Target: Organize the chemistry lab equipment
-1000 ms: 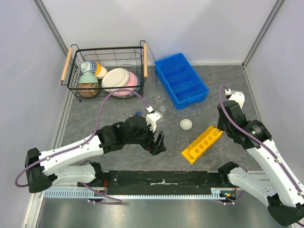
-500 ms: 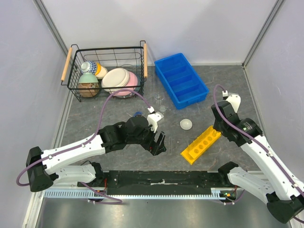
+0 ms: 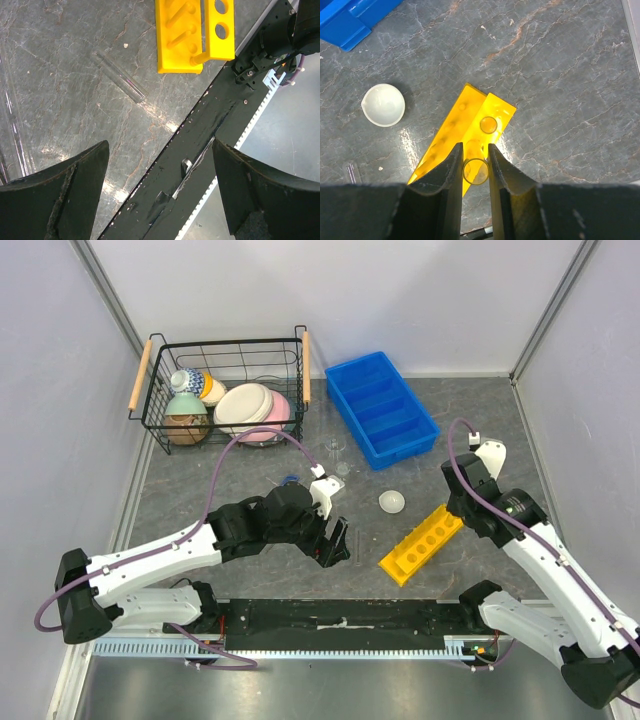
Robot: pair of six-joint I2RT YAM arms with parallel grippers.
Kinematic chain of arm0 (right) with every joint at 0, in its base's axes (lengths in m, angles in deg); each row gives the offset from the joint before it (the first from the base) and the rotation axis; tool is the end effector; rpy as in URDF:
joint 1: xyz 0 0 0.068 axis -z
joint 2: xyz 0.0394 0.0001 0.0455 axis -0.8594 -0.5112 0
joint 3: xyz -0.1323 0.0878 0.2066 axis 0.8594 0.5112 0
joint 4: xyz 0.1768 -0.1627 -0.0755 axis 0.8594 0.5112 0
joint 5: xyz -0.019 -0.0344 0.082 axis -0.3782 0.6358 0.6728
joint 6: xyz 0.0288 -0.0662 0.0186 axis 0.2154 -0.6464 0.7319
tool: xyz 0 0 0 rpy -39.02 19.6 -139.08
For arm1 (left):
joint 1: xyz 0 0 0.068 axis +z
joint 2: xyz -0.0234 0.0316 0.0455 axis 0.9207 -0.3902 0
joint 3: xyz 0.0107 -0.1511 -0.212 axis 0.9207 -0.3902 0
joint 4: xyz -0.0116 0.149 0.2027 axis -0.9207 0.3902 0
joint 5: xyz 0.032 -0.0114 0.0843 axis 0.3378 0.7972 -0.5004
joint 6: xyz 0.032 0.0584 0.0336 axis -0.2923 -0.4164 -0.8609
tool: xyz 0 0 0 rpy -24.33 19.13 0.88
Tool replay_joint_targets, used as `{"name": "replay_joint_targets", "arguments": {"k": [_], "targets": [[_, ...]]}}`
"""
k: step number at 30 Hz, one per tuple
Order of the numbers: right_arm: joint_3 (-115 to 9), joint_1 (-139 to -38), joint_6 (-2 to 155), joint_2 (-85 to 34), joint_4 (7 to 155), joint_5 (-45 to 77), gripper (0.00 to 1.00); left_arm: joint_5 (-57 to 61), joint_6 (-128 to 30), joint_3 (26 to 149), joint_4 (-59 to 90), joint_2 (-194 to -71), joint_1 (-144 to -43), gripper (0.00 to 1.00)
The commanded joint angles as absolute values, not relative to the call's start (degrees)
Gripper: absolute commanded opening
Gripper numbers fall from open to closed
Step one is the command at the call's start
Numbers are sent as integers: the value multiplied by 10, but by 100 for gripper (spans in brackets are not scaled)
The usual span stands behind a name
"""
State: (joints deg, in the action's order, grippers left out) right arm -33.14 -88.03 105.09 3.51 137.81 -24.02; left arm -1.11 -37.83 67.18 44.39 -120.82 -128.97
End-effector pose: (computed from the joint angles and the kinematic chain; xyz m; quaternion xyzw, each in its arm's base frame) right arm 0.1651 0.0524 0.2859 0.1408 0.9052 -0.0639 0.3959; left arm 0.1157 -0.2287 0.2672 0.3209 0.8391 -0.3231 0.2976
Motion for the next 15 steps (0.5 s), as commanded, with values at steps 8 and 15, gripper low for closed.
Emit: {"name": "replay_joint_targets", "arguments": {"k": [8, 15], "targets": [[-325, -883, 1074, 29, 1365, -265, 9, -15, -386, 674, 428, -1198, -1288, 91], [-327, -883, 1073, 18, 1368, -266, 10, -16, -386, 673, 428, -1197, -1288, 91]]}}
